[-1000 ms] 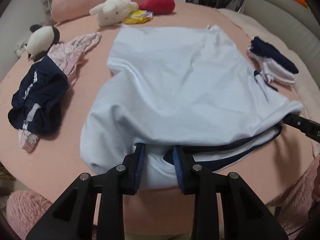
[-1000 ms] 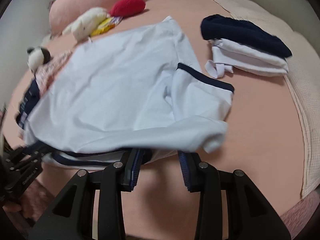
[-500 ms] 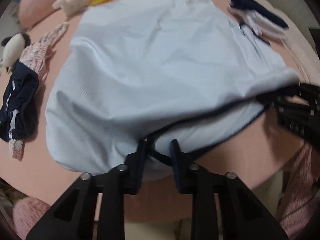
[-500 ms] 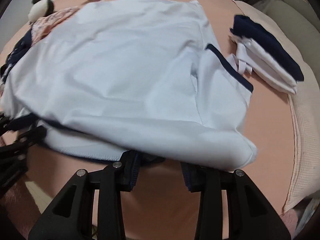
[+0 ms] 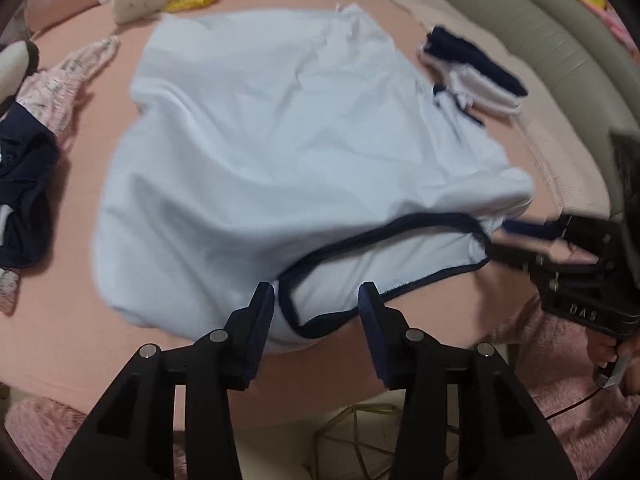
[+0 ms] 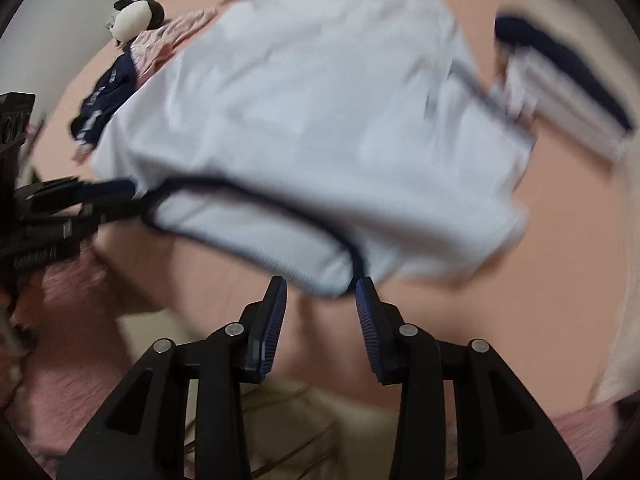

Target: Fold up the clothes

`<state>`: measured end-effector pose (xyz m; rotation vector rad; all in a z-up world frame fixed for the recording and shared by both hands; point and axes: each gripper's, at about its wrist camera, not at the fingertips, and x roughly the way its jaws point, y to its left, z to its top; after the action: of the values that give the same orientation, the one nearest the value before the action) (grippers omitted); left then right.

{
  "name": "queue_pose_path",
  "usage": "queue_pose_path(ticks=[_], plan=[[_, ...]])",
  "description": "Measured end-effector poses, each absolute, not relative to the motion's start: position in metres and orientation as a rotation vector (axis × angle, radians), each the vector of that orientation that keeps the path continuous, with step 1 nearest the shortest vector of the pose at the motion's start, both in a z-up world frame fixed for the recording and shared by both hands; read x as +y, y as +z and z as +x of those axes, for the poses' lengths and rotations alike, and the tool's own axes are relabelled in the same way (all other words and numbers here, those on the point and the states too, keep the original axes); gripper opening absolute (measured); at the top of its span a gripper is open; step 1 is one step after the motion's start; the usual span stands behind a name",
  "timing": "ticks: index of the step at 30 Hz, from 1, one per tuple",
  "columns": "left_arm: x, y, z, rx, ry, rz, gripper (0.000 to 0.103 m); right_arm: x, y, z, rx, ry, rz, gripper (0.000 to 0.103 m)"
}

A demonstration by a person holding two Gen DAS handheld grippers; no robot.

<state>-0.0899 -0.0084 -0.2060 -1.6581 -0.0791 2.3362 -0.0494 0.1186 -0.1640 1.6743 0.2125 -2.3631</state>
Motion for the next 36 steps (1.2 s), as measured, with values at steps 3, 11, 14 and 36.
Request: queue_pose_path(ticks=[3,11,14,36], plan=[[0.004,-0.217,-0.093,0.027,2.395,-1.718,0.041,0.114,-0.185,-0.064,0.368,-2.42,1.73,0.054],[-0.006,-0.187,-0.082,0.049,2.432,-1.608,0.005,0.119,-0.193,-0.045,0.246,-2.345,1.696,0.011],[-0.008,-0.172,-0.077,0.088,2.427,-1.577,0.004,0.128,-0.184,-0.039,0.079,-2.323,1.689,0.009],[-0.01,-0.212,-0.081,-0.022,2.483,-1.678,0.006,0.141,-0.201,-0.068,0.21,-2.422,1.736,0.034]])
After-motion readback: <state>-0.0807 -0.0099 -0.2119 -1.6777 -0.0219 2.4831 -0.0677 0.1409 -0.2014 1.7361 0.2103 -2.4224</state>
